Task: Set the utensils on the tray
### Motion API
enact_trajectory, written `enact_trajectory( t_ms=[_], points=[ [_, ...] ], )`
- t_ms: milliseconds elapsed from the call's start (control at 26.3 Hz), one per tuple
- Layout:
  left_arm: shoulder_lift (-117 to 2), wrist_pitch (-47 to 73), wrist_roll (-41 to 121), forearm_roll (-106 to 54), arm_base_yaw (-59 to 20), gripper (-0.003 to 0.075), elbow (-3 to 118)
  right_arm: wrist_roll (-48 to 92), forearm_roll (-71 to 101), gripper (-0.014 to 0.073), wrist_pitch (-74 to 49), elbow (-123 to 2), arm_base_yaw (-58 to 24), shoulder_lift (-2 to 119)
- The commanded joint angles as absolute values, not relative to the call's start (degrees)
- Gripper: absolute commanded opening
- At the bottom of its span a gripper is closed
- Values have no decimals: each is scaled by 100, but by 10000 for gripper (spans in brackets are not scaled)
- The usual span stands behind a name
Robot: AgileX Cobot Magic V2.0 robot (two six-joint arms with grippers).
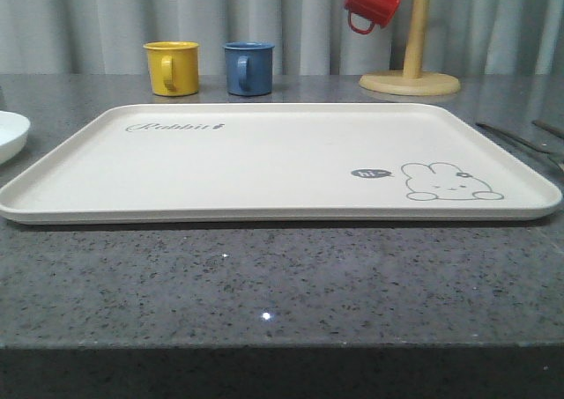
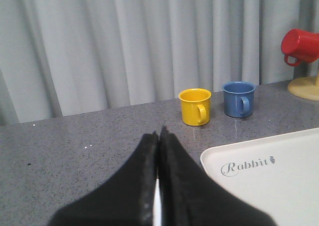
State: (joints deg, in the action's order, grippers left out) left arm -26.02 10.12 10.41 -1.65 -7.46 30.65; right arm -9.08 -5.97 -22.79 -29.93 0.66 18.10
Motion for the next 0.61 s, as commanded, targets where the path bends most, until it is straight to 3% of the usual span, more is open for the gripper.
enact_trajectory(
  t_ms=[0,114,228,304,570],
  points=[
    [-2661,591,995,-213,-740,184,3294,-879,-627,199,-1771,-3195,58,1912],
    [-2661,618,995,-213,-740,475,3294,-879,-627,441,-1771,-3195,58,1912],
    [-2661,627,995,-213,-740,677,3294,-879,-627,619,-1771,-3195,58,1912],
    [-2661,627,995,-213,-740,700,3294,-879,-627,657,-1771,-3195,58,1912],
    [-2661,627,995,-213,-740,624,3294,-879,-627,640,-1771,-3195,58,1912]
  ],
)
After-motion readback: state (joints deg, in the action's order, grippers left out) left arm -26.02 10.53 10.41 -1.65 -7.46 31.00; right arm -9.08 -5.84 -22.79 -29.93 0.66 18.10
